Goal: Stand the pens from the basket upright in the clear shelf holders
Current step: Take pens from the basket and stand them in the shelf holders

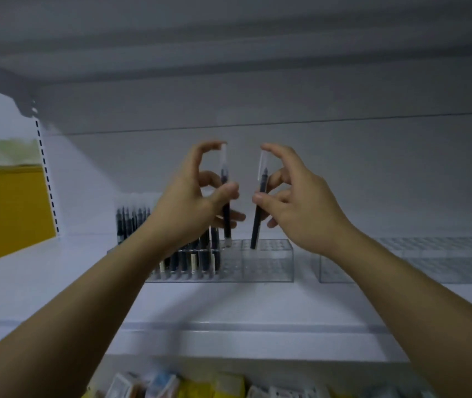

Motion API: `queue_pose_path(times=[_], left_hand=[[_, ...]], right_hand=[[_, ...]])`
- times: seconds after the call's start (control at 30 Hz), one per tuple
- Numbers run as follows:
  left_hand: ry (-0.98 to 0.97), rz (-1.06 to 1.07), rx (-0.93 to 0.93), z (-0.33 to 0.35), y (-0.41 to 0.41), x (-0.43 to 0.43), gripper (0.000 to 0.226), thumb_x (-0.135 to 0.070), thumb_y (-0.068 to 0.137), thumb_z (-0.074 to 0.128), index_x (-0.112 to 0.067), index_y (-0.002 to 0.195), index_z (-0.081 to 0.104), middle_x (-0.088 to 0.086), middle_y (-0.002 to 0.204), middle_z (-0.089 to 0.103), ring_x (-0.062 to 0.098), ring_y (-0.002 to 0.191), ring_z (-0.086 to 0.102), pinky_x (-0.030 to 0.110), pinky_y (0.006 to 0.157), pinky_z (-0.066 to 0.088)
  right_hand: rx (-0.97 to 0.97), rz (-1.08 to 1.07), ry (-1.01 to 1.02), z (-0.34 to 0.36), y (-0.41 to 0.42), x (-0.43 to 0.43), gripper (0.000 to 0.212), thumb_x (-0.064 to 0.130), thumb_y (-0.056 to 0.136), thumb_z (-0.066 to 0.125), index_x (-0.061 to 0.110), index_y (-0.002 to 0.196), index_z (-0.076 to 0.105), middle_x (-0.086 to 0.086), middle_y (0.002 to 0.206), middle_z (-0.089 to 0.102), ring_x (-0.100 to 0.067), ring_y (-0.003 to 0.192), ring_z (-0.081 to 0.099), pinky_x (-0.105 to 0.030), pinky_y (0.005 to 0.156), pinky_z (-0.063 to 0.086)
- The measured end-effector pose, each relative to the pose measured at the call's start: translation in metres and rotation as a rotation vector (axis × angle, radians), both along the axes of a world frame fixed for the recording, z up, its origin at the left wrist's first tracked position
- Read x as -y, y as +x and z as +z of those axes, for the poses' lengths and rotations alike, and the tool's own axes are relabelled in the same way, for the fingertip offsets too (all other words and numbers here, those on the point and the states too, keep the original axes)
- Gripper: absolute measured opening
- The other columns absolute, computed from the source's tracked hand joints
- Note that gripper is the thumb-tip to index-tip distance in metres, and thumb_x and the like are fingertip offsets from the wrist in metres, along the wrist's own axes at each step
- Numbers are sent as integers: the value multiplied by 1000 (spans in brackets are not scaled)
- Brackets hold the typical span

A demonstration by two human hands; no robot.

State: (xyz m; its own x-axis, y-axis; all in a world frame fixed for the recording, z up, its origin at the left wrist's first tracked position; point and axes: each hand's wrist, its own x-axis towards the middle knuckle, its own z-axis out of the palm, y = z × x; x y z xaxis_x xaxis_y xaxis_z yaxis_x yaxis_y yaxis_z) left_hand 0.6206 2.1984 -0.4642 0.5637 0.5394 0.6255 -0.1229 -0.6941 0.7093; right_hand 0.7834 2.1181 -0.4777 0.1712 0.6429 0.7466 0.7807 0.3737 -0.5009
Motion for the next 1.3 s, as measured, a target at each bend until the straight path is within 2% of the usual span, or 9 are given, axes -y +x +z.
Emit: queue_pose_path(times=[0.17, 0.37, 0.47, 0.63, 0.77, 0.9, 1.03, 1.17, 1.3], left_hand=[[101, 169, 120, 16, 22, -27, 39, -17, 92, 60, -28, 125, 43, 4, 88, 63, 15, 80, 72, 36, 68, 61], [303, 321, 16, 19, 39, -47, 50, -24, 96, 57, -40, 138, 36, -10, 91, 72, -8, 81, 64, 1, 65, 44], [342, 362, -46, 11, 43, -53, 36, -27, 93, 61, -39, 123, 45, -11, 94, 71, -9, 67, 61, 15, 65, 46], [334, 389, -84, 7, 42, -56, 20, -33, 94, 57, -37, 113, 52, -17, 85, 70, -9, 78, 62, 0, 56, 41], [347, 410, -100, 10, 39, -55, 17, -36, 94, 56, -37, 110, 52, -19, 83, 71, -16, 80, 61, 1, 56, 41], [331, 413, -83, 11, 38, -55, 16, -34, 93, 58, -35, 108, 54, -18, 82, 71, -13, 79, 62, 0, 53, 40], [353, 443, -121, 13, 40, -59, 14, -35, 94, 57, -37, 107, 53, -19, 78, 71, -11, 71, 63, 3, 49, 40], [369, 481, -156, 13, 43, -62, 16, -35, 95, 56, -35, 111, 52, -20, 78, 70, -6, 76, 64, -2, 52, 39], [363, 482, -166, 14, 39, -64, 18, -32, 96, 54, -30, 115, 52, -15, 79, 70, -4, 45, 56, 7, 38, 35]], right_hand=[[12, 12, 55, 7, 12, -43, 49, 20, 92, 64, 34, 136, 45, 7, 92, 54, -18, 71, 65, -42, 70, 59], [-91, 76, 62, 6, 25, -78, 44, 16, 89, 67, 33, 126, 50, 4, 90, 59, -15, 64, 67, -32, 54, 59], [-222, 127, 99, 0, 34, -84, 37, 14, 87, 69, 33, 115, 52, -1, 90, 62, -16, 62, 68, -27, 48, 56], [-324, 172, 140, -11, 41, -82, 39, 12, 86, 71, 29, 116, 51, -1, 87, 63, -15, 59, 68, -26, 48, 55], [-244, 147, 131, -13, 37, -82, 38, 17, 88, 69, 30, 119, 51, 0, 90, 63, -11, 60, 69, -28, 54, 58], [-159, 110, 183, -14, 32, -81, 40, 22, 89, 68, 30, 124, 50, 7, 92, 61, -6, 64, 68, -26, 61, 59], [-185, 67, 256, -12, 32, -81, 41, 23, 89, 68, 31, 125, 50, 11, 91, 60, -9, 65, 67, -33, 61, 60], [-144, 70, 179, -22, 29, -83, 41, 23, 89, 67, 34, 124, 49, 14, 89, 59, -6, 66, 66, -34, 64, 61], [-54, 86, 103, -34, 24, -86, 42, 24, 89, 68, 40, 123, 49, 18, 88, 57, -4, 65, 64, -31, 68, 60]])
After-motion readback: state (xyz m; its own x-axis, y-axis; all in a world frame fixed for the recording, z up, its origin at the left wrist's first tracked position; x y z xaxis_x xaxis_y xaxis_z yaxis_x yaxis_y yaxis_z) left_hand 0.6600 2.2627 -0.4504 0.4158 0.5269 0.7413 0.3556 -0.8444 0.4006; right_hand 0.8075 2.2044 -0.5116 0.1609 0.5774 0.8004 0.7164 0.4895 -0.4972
